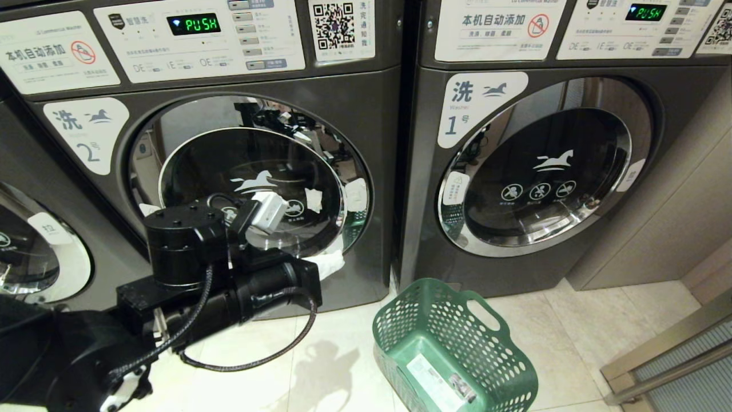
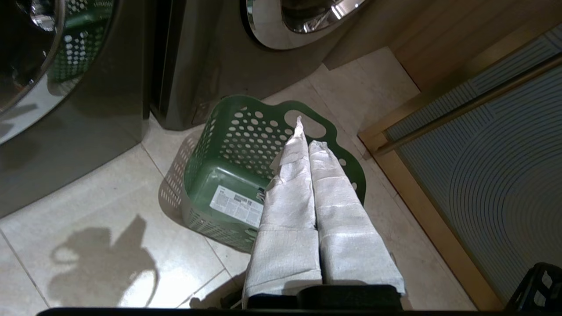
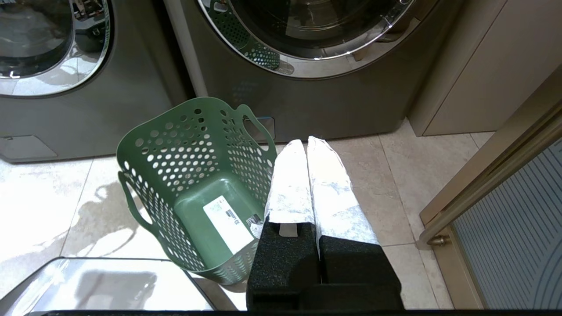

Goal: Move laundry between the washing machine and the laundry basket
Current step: Open the lid of the washing machine

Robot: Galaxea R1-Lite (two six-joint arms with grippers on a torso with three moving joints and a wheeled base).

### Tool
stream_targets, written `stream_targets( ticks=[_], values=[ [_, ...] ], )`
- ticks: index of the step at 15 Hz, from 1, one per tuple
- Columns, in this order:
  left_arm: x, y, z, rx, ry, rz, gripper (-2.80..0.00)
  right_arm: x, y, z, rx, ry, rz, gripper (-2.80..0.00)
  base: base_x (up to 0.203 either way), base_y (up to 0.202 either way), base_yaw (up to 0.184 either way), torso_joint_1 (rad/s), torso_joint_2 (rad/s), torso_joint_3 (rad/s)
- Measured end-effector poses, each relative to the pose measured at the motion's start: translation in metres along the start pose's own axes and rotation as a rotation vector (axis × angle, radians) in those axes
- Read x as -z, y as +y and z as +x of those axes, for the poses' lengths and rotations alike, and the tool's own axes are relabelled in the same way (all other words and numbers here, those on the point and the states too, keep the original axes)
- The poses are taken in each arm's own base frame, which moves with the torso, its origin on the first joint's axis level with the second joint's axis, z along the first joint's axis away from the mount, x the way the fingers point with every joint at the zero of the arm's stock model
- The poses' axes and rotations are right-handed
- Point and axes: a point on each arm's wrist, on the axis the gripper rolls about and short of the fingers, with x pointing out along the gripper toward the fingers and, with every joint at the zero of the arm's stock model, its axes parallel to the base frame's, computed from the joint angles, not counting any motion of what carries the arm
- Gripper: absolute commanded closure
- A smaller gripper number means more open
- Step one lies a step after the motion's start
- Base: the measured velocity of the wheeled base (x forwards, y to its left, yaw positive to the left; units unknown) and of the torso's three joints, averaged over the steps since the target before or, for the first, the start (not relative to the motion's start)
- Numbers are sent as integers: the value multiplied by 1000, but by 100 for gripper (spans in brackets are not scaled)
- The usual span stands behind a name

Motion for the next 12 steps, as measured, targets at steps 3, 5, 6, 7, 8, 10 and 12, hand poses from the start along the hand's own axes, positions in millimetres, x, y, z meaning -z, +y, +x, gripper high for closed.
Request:
stream_targets(
  ticks=[3,5,6,7,8,10,12],
  values=[
    [6,0,3,4,21,-24,-280,0,0,0,0,0,0,0,0,0,0,0,0,0],
    [5,0,5,4,12,-28,-280,0,0,0,0,0,0,0,0,0,0,0,0,0],
    [4,1,6,4,1,-26,-280,0,0,0,0,0,0,0,0,0,0,0,0,0],
    [4,3,8,2,-10,-24,-280,0,0,0,0,0,0,0,0,0,0,0,0,0],
    [4,7,12,-3,-28,-18,-280,0,0,0,0,0,0,0,0,0,0,0,0,0],
    [4,15,24,-14,-73,2,-280,0,0,0,0,0,0,0,0,0,0,0,0,0],
    [1,30,39,-42,-127,40,-280,0,0,0,0,0,0,0,0,0,0,0,0,0]
  ],
)
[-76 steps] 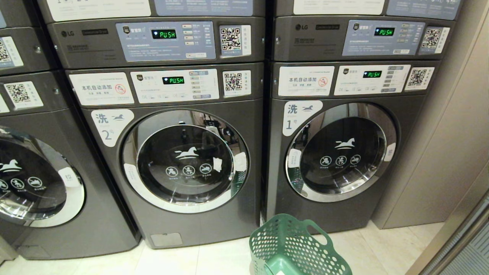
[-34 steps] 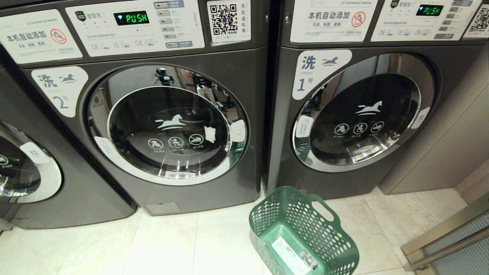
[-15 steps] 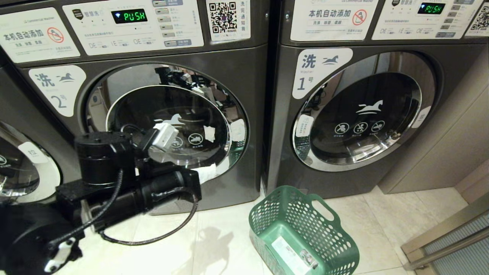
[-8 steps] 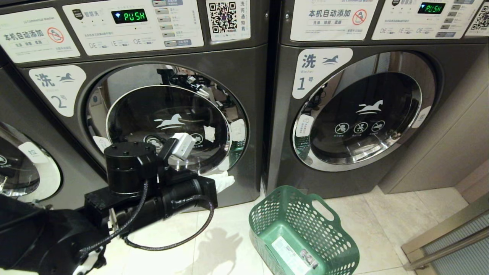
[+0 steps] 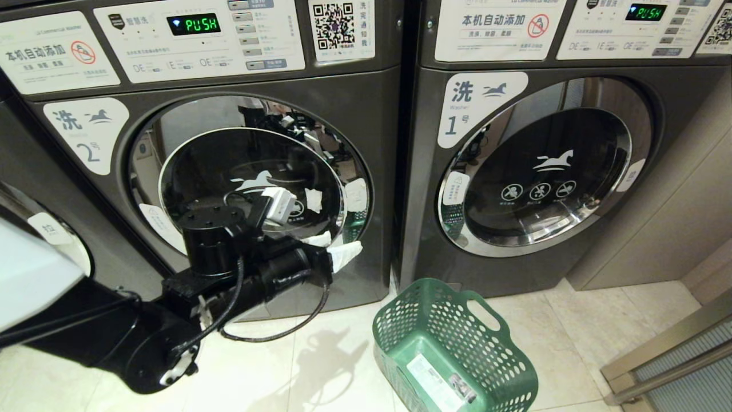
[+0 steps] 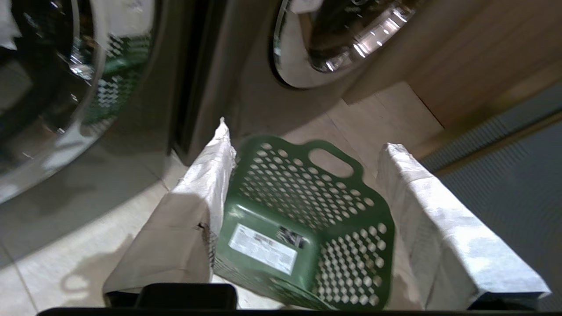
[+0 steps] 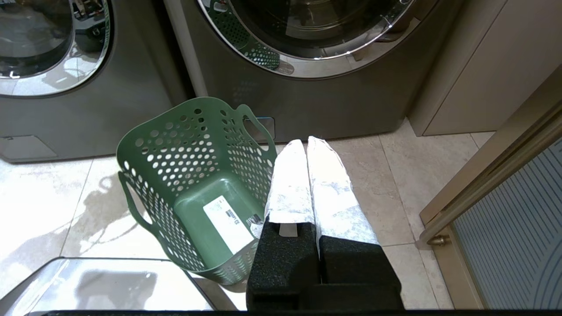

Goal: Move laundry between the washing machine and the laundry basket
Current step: Open the lid of the washing machine

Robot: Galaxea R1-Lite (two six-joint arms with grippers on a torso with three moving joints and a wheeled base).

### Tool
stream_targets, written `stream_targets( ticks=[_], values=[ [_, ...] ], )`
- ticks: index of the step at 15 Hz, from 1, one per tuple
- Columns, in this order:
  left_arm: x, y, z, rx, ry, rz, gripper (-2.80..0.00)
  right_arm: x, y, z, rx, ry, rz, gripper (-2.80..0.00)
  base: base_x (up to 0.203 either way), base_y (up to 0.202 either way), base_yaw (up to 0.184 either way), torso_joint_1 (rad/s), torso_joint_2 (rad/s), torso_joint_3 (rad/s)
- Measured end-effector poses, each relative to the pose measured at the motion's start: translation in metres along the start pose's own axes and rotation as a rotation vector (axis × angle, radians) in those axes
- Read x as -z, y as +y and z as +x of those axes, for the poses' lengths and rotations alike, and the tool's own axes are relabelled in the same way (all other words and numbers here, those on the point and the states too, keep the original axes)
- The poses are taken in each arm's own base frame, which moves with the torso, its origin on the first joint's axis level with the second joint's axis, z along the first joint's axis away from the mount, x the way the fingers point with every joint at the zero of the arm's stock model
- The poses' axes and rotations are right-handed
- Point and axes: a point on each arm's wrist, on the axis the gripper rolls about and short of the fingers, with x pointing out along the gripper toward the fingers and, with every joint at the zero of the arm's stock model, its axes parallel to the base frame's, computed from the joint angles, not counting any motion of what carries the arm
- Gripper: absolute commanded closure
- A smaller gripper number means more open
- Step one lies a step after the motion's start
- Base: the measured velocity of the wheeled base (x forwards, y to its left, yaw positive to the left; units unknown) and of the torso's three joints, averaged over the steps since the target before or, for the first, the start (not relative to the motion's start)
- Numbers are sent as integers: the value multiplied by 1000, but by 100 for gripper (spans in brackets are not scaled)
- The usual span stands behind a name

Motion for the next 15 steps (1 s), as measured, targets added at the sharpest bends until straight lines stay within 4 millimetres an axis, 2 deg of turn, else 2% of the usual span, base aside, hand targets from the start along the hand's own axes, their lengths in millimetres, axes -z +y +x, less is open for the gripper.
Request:
stream_targets(
  ticks=[6,11,15],
  values=[
    [-5,43,57,-63,-84,36,-280,0,0,0,0,0,0,0,0,0,0,0,0,0],
    [6,68,99,-135,-111,122,-280,0,0,0,0,0,0,0,0,0,0,0,0,0],
    [4,87,126,-168,-176,158,-280,0,0,0,0,0,0,0,0,0,0,0,0,0]
  ],
)
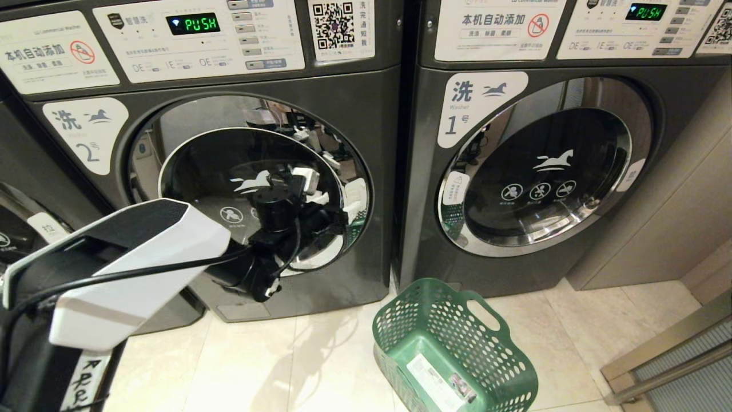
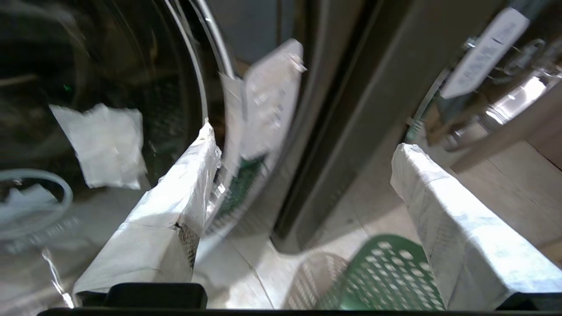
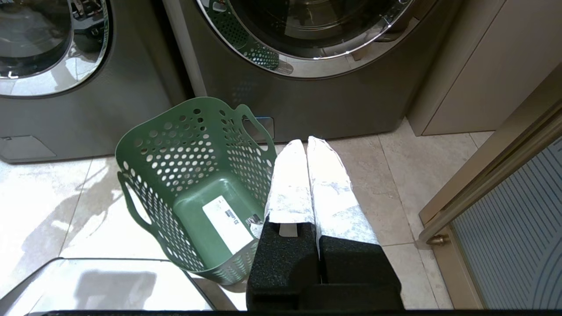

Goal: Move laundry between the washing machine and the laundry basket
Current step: Open the lid of the washing machine

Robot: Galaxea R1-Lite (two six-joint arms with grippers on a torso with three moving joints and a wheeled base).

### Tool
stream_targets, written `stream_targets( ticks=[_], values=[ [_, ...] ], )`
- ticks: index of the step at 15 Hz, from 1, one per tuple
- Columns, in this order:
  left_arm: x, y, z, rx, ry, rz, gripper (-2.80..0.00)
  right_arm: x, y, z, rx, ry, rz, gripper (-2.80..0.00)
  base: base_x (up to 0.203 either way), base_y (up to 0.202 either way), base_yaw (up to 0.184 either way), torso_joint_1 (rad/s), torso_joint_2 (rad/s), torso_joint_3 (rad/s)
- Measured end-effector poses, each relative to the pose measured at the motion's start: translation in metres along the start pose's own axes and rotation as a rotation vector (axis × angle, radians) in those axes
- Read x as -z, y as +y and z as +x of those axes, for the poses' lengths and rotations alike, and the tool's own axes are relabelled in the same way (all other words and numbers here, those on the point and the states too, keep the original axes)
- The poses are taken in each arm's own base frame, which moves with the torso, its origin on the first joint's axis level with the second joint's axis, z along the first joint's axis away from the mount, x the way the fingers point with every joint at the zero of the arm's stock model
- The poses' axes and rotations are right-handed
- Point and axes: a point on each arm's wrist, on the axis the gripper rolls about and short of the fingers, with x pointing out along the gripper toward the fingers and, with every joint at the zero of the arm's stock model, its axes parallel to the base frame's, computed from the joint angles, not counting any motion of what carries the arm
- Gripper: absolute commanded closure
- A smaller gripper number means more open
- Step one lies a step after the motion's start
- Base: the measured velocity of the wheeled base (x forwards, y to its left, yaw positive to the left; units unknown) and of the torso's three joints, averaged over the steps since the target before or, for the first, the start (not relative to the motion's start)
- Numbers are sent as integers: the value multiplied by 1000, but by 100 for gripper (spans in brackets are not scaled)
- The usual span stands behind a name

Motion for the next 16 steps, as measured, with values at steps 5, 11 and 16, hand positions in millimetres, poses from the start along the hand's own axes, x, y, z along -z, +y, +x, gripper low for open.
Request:
stream_targets(
  ticks=[5,11,16],
  values=[
    [16,18,19,6,-24,26,-280,0,0,0,0,0,0,0,0,0,0,0,0,0],
    [22,27,26,213,-30,33,-280,0,0,0,0,0,0,0,0,0,0,0,0,0],
    [15,32,39,218,-70,51,-280,0,0,0,0,0,0,0,0,0,0,0,0,0]
  ],
)
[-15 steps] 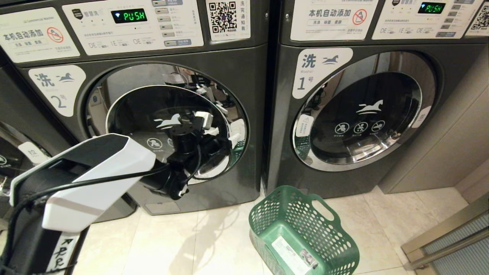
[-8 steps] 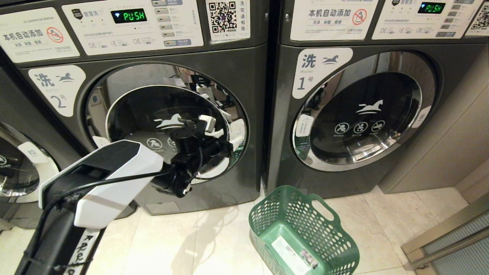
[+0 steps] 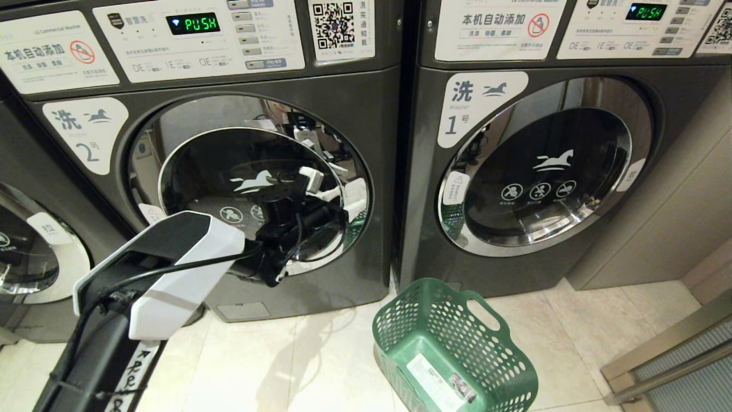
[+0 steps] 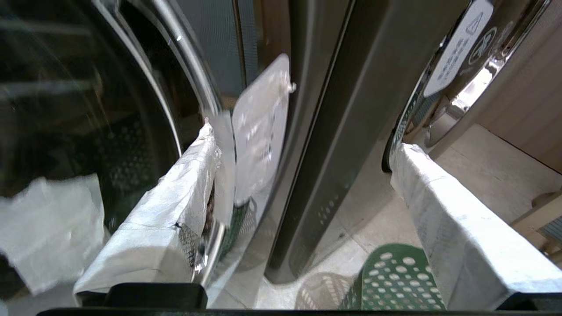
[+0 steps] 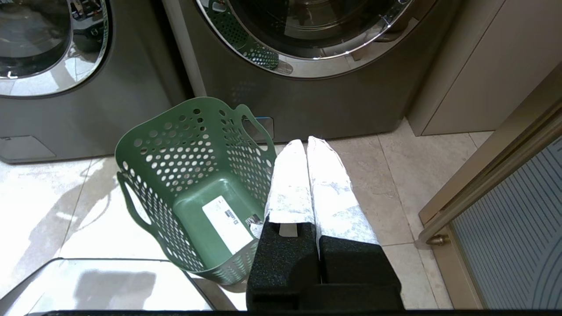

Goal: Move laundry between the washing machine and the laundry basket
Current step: Open the lid of the washing machine

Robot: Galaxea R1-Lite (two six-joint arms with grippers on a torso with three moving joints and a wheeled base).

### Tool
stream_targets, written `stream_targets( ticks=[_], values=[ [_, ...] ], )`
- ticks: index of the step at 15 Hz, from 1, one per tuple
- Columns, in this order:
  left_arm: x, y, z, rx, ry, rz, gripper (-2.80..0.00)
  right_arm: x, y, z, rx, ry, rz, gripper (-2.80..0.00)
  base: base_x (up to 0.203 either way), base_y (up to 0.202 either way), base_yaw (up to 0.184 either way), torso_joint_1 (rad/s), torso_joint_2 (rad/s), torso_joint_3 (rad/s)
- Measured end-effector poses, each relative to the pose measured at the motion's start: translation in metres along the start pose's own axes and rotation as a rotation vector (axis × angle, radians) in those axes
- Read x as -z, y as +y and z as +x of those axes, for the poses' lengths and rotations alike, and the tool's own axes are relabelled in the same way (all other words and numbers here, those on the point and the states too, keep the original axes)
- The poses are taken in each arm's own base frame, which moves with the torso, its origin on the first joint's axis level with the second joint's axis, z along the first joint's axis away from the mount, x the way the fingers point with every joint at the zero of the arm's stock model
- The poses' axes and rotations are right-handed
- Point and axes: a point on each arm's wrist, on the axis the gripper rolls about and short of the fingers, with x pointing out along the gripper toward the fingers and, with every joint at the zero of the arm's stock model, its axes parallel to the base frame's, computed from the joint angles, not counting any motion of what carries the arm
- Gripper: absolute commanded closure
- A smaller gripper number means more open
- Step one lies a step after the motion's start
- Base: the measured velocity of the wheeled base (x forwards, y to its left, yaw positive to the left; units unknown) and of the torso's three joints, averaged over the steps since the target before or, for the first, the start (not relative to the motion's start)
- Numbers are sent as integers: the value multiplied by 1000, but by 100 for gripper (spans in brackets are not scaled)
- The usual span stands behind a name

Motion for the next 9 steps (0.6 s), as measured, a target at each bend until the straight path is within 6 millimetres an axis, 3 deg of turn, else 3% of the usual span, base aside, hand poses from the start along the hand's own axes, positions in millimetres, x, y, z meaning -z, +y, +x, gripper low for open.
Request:
stream_targets(
  ticks=[9],
  values=[
    [19,6,8,53,11,-7,-280,0,0,0,0,0,0,0,0,0,0,0,0,0]
  ],
)
